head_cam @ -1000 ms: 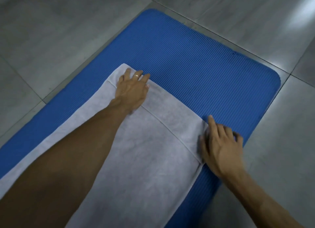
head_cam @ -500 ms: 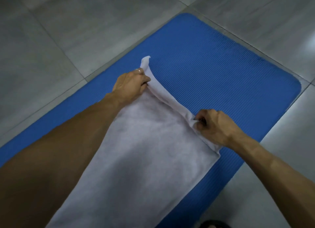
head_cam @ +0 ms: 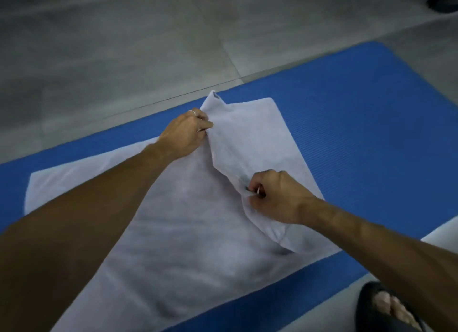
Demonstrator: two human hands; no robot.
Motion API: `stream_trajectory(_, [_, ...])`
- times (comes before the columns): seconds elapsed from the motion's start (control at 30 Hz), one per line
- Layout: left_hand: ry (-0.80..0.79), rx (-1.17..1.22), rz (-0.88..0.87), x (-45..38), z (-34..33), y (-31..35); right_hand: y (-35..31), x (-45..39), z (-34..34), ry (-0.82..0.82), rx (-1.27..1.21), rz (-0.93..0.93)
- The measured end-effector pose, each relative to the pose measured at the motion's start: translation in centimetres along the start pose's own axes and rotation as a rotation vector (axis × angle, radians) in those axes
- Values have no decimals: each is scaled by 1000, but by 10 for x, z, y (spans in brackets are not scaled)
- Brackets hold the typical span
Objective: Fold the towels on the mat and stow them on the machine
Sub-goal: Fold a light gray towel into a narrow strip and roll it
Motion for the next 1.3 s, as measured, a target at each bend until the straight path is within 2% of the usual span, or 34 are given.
stream_trajectory(0.17, [22, -15, 86, 91, 40, -73, -109, 2, -72, 3, -138, 85])
stream_trajectory(0.37, [-15, -98, 197, 191, 74, -153, -224, 5, -148, -82, -200, 212])
stream_trajectory(0.5, [-40, -137, 236, 235, 85, -194, -275, -2, -193, -120, -207, 243])
stream_trajectory(0.67, [-73, -198, 268, 266, 84, -228, -306, -10, -249, -162, -218, 191])
stream_trajectory(0.8, [-202, -252, 323, 285, 68, -249, -313, -9, -283, -188, -222, 201])
stream_trajectory(0.87, [-204, -206, 357, 291, 60, -256, -316, -6, -295, -207, -269, 198])
stream_trajectory(0.93, [-209, -165, 393, 298, 57, -257, -318, -3, -299, -233, -254, 266])
stream_trajectory(1.0, [-233, -255, 399, 304, 55, -247, -314, 3, -293, -297, -260, 383])
stream_trajectory(1.03, [-196, -294, 394, 308, 53, -237, -306, 6, -286, -306, -287, 419])
stream_trajectory(1.1, [-38, -257, 329, 316, 41, -206, -273, 8, -266, -190, -313, 421])
stream_trajectory(1.17, [94, -166, 139, 327, 16, -163, -224, 14, -245, -3, -248, 367])
stream_trajectory(1.23, [162, -118, -16, 336, -15, -120, -169, 25, -224, 155, -101, 318])
stream_trajectory(1.3, [164, -103, -112, 340, -44, -76, -113, 43, -203, 262, 104, 288])
Point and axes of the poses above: each hand's wrist, its own x-axis away from the middle knuckle, its own z-axis out of the back of the hand, y = z × x, the point moved 1 cm from there along -x, towards the middle knuckle, and after that the axes turned 5 degrees about x, right-handed, at the moved point
